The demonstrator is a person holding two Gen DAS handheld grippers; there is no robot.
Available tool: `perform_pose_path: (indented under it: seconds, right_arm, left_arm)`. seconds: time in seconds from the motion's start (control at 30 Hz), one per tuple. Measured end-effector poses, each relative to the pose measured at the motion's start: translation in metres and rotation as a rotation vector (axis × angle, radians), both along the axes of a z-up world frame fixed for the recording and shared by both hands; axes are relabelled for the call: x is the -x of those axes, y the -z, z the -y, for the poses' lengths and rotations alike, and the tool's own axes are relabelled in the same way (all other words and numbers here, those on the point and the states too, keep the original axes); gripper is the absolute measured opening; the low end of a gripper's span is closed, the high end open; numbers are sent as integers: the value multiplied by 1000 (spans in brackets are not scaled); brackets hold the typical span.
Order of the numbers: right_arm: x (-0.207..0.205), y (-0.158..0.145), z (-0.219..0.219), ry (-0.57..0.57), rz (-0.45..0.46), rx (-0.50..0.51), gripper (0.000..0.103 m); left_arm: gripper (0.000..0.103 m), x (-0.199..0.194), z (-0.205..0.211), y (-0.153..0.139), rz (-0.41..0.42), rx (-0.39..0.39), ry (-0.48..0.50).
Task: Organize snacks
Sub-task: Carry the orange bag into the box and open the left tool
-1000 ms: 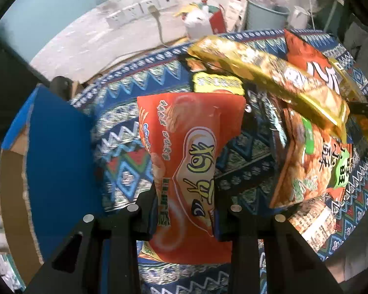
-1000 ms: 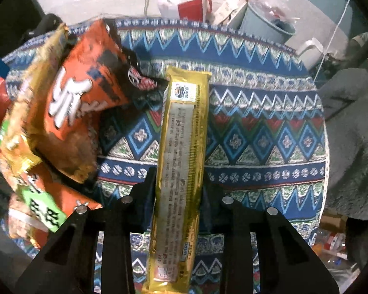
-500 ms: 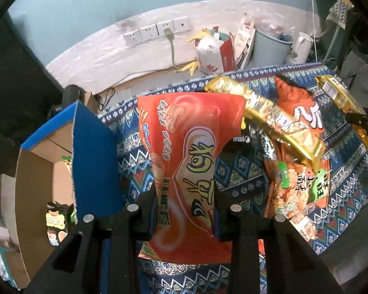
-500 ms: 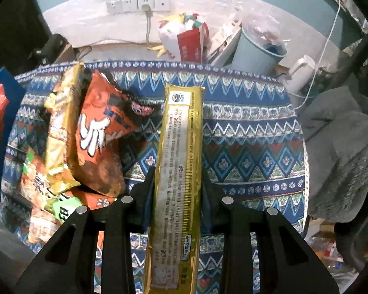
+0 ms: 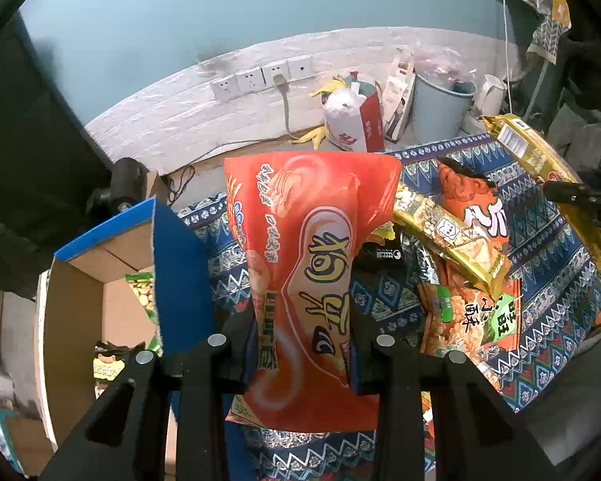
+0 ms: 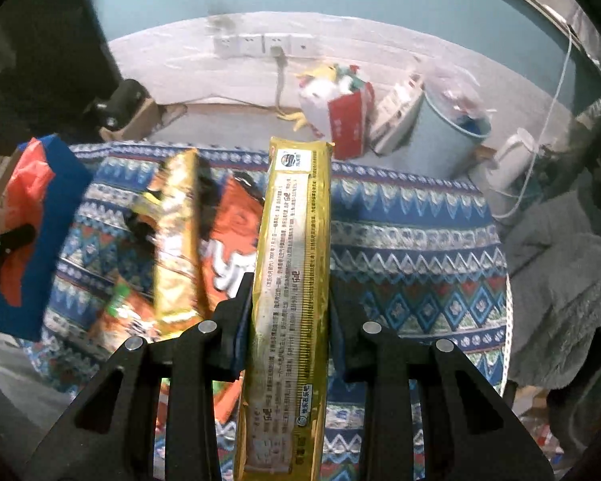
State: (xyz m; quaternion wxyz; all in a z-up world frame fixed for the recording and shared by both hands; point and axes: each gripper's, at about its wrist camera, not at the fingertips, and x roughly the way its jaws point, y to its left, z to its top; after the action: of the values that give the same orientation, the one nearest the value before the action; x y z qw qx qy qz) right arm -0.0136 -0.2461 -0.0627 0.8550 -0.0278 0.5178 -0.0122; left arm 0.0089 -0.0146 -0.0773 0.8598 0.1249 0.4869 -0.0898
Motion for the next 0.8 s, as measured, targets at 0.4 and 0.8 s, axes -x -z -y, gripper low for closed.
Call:
perform_pose_path:
  seconds: [0.4,0.8]
  right_arm:
    - [-21,-15,-50,-95,27,-46,30]
    - [-44,-20,-113,-189,21,-58,30]
  left_arm:
    - [34,3,-30,-11,22,31,-49]
    - [34,11,-77,-24,53,65,-113]
